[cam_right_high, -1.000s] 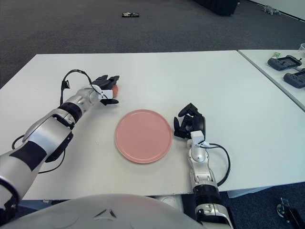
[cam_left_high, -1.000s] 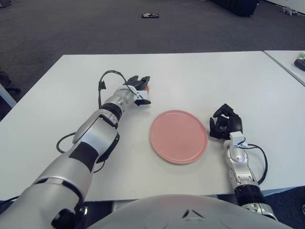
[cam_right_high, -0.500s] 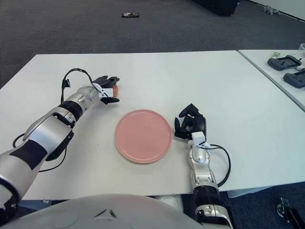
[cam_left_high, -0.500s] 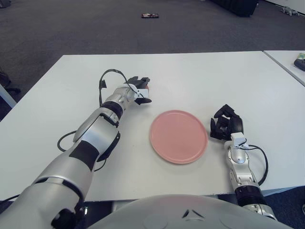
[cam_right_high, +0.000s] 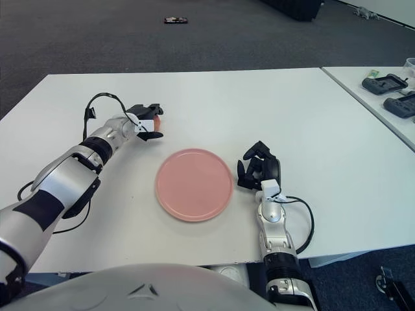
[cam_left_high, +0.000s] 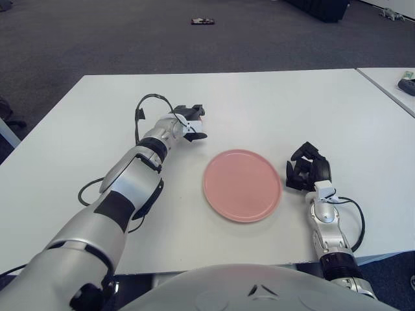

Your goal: Put the apple into the plate.

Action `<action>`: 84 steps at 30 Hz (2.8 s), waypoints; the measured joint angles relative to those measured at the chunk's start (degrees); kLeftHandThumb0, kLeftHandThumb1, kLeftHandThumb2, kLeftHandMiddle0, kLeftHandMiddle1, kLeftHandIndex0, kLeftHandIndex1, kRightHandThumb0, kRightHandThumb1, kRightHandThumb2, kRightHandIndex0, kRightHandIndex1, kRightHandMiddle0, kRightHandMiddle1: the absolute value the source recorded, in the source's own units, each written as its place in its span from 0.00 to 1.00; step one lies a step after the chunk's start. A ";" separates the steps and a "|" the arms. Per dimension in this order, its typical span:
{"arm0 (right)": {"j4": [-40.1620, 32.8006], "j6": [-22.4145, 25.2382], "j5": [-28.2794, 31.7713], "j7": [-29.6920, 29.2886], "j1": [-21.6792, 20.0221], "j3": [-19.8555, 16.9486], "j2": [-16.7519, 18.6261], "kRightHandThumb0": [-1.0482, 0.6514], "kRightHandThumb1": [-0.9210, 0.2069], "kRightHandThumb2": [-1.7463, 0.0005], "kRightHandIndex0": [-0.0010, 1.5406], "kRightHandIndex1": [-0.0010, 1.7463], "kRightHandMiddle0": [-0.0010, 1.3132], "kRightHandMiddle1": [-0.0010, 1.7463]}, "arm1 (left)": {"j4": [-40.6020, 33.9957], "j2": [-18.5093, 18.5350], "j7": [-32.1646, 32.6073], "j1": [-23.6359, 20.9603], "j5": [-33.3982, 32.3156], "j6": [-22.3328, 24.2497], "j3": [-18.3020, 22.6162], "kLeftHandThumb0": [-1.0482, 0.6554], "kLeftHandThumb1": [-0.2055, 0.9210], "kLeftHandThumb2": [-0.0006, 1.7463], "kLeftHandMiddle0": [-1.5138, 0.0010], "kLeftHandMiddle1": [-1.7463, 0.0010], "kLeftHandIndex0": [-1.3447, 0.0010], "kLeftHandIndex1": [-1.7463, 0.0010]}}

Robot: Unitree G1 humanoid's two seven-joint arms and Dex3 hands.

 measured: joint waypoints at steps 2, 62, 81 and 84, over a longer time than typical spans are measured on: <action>0.00 -0.13 0.00 0.01 0.01 -0.02 -0.01 0.33 0.55 0.22 0.72 1.00 0.48 1.00 | 0.04 0.04 -0.02 0.19 -0.78 -0.05 0.68 0.20 0.51 0.63 0.94 0.09 0.86 0.01; 0.18 0.53 0.07 0.94 -0.13 -0.40 -0.09 0.34 0.50 0.26 0.69 1.00 0.44 1.00 | -0.21 0.38 -1.06 1.49 -4.60 1.75 6.27 0.61 0.11 0.99 0.37 0.07 0.50 0.00; 1.11 -1.26 0.05 0.98 -0.67 -0.84 -0.23 0.34 0.51 0.26 0.71 1.00 0.45 1.00 | -0.20 0.74 -2.02 1.76 -8.44 1.28 10.08 0.61 0.09 1.00 0.36 0.07 0.48 0.00; 1.42 -1.43 0.01 0.97 -0.92 -0.89 -0.30 0.34 0.51 0.26 0.72 1.00 0.45 1.00 | -0.20 0.87 -2.50 1.75 -9.52 0.69 11.08 0.61 0.09 1.00 0.36 0.08 0.48 0.00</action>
